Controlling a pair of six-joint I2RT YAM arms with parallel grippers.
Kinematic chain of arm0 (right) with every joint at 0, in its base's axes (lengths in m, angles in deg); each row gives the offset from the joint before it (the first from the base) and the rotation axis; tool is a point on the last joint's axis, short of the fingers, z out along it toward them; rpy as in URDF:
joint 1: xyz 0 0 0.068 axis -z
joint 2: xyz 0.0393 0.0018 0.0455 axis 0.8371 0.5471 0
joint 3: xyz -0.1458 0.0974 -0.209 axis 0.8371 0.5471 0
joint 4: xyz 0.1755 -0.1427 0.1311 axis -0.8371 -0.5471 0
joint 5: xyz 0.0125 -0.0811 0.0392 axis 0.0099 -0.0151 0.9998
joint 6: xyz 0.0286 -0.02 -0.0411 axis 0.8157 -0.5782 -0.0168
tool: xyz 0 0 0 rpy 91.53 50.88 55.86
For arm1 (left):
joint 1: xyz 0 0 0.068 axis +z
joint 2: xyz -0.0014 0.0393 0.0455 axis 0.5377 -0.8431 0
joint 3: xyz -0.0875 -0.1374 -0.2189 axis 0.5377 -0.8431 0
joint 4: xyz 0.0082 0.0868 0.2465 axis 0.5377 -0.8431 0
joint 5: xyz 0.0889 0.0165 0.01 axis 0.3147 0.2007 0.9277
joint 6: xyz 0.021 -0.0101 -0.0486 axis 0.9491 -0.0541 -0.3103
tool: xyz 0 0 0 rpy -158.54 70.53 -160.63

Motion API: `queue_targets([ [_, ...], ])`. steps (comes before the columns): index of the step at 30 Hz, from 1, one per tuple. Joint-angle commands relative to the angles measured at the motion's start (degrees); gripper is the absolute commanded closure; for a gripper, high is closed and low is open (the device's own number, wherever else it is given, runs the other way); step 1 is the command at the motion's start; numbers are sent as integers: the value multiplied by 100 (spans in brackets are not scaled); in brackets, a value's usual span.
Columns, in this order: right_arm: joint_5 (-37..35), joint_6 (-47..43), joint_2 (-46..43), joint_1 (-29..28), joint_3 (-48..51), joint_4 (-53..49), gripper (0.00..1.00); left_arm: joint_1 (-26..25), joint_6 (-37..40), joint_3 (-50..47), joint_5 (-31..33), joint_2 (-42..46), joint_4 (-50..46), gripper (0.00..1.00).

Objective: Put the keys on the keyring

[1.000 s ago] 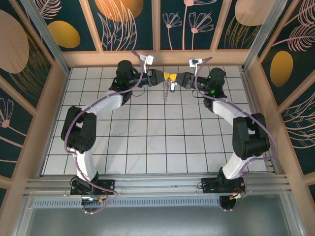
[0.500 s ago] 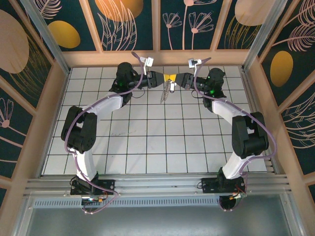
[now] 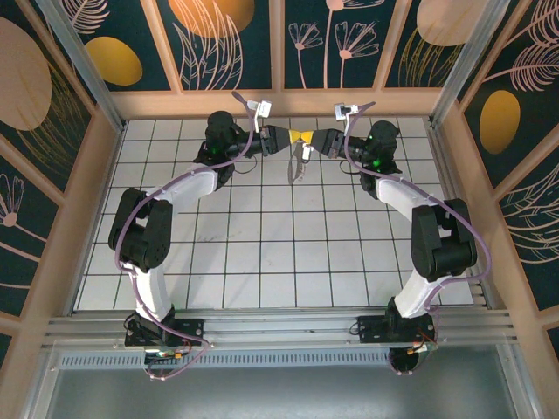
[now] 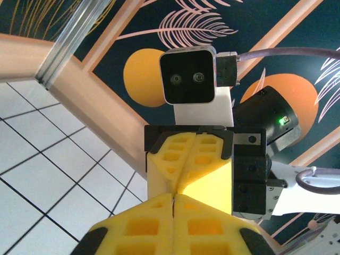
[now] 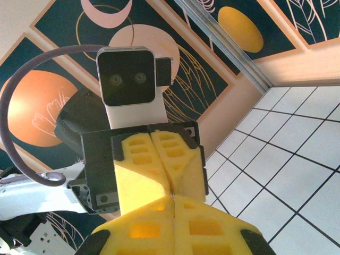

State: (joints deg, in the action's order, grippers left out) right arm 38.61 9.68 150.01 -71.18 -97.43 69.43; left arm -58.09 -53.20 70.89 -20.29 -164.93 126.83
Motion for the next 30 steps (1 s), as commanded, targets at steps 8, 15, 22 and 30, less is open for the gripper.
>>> queue_targets([
  [8,-67,42,-194,-43,-54,396,98,-177,-169,-297,54,102,702,100],
  [15,-302,227,-692,252,493,775,66,-177,-683,-908,425,474,1531,100],
  [22,-536,17,-1391,438,1440,939,61,-204,-907,-1222,485,830,1873,100],
  [30,-477,-501,-1846,347,2137,947,52,-282,-940,-1175,363,996,1851,100],
])
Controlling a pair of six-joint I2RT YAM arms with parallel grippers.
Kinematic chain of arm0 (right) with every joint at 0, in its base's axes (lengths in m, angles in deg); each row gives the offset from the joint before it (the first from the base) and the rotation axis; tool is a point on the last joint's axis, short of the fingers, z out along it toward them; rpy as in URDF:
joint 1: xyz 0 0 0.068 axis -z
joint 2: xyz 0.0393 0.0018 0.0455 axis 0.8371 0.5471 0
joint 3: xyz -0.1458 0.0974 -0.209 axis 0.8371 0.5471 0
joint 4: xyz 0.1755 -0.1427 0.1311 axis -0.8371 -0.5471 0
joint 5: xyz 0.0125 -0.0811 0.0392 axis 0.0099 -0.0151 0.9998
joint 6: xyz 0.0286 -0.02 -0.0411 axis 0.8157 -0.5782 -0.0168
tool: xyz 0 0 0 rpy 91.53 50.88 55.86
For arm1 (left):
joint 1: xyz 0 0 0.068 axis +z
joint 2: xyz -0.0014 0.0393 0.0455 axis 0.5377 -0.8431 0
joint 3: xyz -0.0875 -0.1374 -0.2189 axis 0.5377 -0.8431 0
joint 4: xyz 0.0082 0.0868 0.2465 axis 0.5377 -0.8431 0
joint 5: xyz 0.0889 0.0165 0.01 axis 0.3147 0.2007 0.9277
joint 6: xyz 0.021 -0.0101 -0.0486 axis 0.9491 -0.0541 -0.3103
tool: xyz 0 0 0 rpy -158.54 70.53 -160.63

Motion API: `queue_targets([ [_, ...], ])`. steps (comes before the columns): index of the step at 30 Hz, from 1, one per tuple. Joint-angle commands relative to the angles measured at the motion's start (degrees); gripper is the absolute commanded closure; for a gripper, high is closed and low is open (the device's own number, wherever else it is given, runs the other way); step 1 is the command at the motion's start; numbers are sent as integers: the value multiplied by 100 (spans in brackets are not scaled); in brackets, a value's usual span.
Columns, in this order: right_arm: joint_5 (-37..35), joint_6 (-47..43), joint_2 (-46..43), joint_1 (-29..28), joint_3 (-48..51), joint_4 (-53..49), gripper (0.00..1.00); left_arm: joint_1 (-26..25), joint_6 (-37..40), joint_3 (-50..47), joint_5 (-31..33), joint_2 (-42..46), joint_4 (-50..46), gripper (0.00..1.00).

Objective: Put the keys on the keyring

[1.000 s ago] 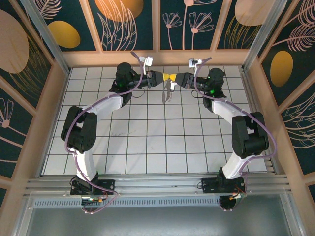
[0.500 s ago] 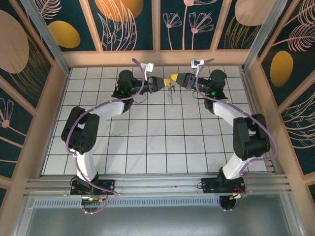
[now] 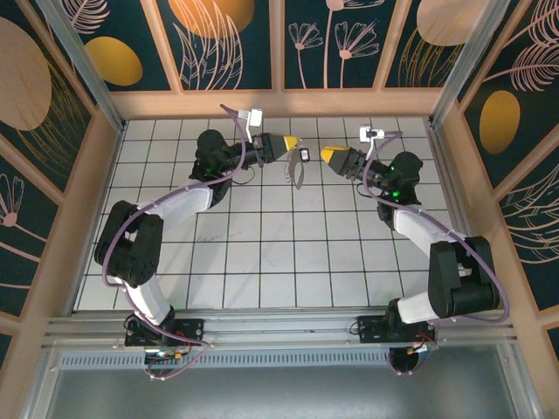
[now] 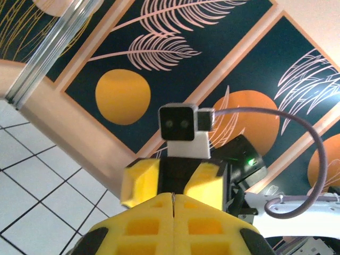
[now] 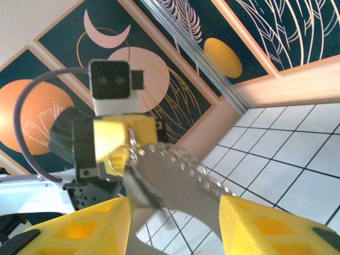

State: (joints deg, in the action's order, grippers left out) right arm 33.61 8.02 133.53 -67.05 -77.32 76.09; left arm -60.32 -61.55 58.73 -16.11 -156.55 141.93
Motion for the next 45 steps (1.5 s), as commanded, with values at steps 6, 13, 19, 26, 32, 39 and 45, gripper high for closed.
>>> queue_targets([
  [6,242,-713,-267,-169,71,104,52,-117,-118,106,-156,141,336,100],
  [13,367,-1070,-273,-199,-170,-235,51,-173,-78,180,-223,128,265,100],
  [19,449,-1150,-232,-202,-311,-266,51,-235,-48,254,-267,97,196,100],
  [26,757,-1191,-132,-216,-410,-116,51,-303,-60,359,-363,79,169,100],
  [32,887,-1221,-91,-222,-525,-54,51,-356,-64,427,-425,42,160,100],
  [39,1043,-1237,-22,-297,-624,-37,55,-394,-75,503,-427,-13,144,100],
  [45,1090,-1332,-91,-301,-571,-118,63,-394,-73,520,-417,-29,134,100],
])
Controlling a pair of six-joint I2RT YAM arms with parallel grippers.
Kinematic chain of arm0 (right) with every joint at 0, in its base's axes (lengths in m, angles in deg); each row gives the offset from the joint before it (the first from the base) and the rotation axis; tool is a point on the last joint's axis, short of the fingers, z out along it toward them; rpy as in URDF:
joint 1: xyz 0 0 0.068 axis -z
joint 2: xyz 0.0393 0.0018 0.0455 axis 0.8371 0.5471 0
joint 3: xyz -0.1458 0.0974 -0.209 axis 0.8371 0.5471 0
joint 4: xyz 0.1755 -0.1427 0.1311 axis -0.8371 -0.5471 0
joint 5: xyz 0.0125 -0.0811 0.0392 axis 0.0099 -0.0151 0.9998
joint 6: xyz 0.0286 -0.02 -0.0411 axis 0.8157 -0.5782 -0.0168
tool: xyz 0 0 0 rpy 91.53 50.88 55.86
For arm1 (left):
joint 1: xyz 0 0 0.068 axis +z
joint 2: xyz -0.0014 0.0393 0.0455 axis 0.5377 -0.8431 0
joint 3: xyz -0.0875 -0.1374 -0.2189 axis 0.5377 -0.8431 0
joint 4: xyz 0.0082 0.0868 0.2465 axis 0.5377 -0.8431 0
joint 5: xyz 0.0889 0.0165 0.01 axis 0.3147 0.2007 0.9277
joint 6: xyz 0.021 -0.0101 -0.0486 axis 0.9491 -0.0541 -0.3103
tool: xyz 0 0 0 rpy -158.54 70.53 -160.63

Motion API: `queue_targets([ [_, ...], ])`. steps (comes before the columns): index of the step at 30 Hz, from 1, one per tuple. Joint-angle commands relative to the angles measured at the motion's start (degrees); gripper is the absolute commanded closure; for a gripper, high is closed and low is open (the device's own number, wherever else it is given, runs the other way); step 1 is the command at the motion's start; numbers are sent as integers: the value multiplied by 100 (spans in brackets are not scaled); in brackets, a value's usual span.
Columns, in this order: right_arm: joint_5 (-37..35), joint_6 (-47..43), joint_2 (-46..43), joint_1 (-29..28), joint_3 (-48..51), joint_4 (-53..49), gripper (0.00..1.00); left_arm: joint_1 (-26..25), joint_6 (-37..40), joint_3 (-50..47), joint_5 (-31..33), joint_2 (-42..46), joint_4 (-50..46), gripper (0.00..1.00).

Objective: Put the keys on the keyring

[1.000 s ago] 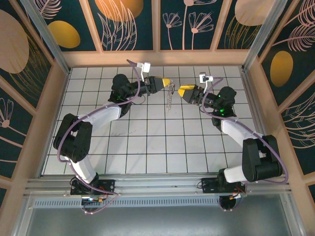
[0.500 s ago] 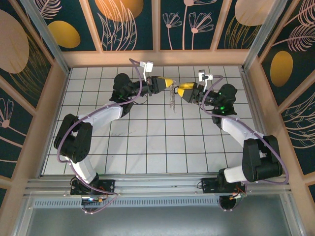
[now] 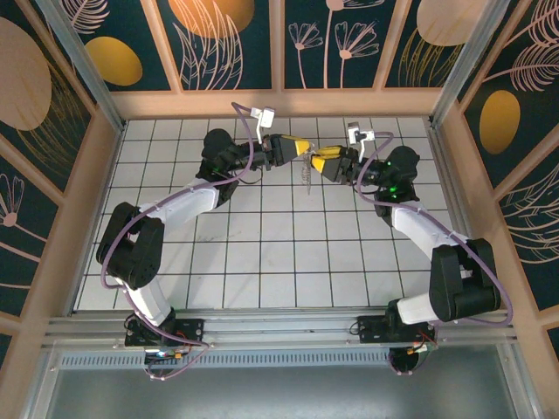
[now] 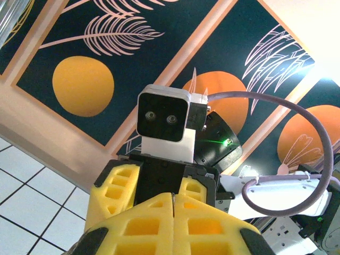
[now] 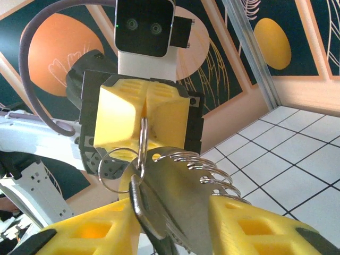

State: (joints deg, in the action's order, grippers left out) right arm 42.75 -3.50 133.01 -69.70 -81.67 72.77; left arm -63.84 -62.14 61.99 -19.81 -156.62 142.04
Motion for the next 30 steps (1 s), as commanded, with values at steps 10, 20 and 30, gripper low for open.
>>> queue_targets([
  [10,158,-480,-235,-30,-75,-250,89,-40,92,177,143,20,0,100],
  [20,88,-550,-225,-109,-91,-443,100,-40,64,128,331,113,46,100],
  [30,-61,-648,101,-436,-241,-604,100,-42,-8,37,384,113,211,100],
])
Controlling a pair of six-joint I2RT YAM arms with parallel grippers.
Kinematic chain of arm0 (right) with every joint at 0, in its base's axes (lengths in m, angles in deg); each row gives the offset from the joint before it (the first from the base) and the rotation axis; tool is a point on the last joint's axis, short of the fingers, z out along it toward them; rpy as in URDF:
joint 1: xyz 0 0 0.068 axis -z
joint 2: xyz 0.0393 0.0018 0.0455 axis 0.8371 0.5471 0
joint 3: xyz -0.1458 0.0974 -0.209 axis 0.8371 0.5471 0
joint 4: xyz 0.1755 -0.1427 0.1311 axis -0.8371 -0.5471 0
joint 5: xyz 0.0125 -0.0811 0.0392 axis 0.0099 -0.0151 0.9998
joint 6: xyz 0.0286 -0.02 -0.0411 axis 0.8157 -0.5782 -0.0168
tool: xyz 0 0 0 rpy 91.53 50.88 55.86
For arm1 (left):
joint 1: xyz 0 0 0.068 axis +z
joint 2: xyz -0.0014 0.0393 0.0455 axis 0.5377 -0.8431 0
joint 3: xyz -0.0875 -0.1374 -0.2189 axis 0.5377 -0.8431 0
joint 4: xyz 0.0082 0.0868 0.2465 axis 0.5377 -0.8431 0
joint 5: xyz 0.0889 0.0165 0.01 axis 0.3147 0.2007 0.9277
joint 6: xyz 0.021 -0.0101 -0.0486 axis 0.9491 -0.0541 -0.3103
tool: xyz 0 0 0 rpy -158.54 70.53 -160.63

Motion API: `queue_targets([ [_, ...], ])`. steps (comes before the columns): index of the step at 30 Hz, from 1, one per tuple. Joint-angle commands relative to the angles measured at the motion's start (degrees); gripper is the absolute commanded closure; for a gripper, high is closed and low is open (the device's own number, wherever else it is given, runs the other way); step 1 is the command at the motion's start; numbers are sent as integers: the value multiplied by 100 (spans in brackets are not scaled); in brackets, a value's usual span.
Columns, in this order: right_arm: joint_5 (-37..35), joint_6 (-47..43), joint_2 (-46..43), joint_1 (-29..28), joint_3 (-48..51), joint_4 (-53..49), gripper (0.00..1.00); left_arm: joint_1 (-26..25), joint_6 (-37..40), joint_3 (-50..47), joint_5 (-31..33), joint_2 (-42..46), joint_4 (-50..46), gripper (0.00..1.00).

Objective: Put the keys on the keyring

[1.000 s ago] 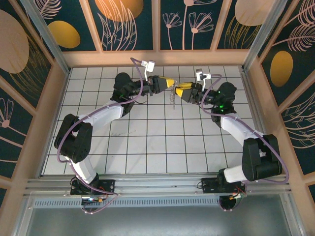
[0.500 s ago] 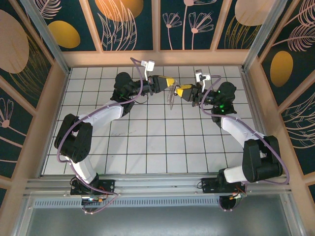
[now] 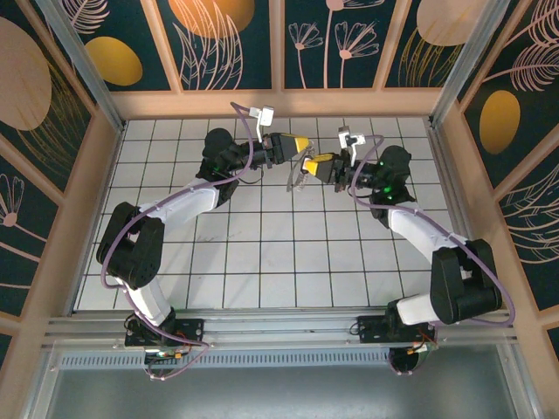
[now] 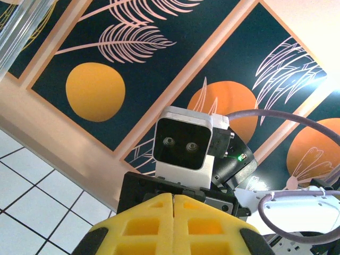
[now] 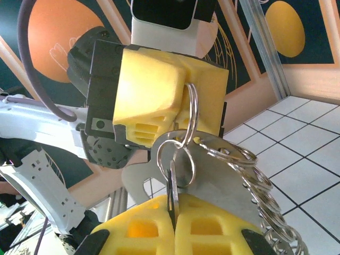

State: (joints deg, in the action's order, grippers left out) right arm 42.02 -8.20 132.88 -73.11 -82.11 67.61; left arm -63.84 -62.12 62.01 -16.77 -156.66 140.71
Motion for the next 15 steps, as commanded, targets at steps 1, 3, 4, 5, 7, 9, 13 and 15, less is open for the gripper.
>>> queue_targets([
  [1,-5,-186,131,-90,-196,-102,100,-42,-8,27,80,117,344,100],
  [3,-40,-245,144,-84,-189,-168,100,-41,-7,25,80,125,343,100],
  [4,-67,-287,147,-73,-189,-244,100,-46,-11,10,88,130,353,100],
  [5,-93,-309,147,-60,-174,-277,100,-44,-11,-1,104,142,353,100],
  [7,-124,-289,127,-12,-133,-240,100,-42,-8,-25,127,161,369,100],
  [9,-194,-234,107,29,-81,-161,100,-45,-39,-67,171,191,421,100],
  [13,-414,-3,109,46,23,157,100,-67,-276,-222,352,215,727,100],
  [15,-556,137,124,55,67,335,100,-102,-434,-322,496,218,921,100],
])
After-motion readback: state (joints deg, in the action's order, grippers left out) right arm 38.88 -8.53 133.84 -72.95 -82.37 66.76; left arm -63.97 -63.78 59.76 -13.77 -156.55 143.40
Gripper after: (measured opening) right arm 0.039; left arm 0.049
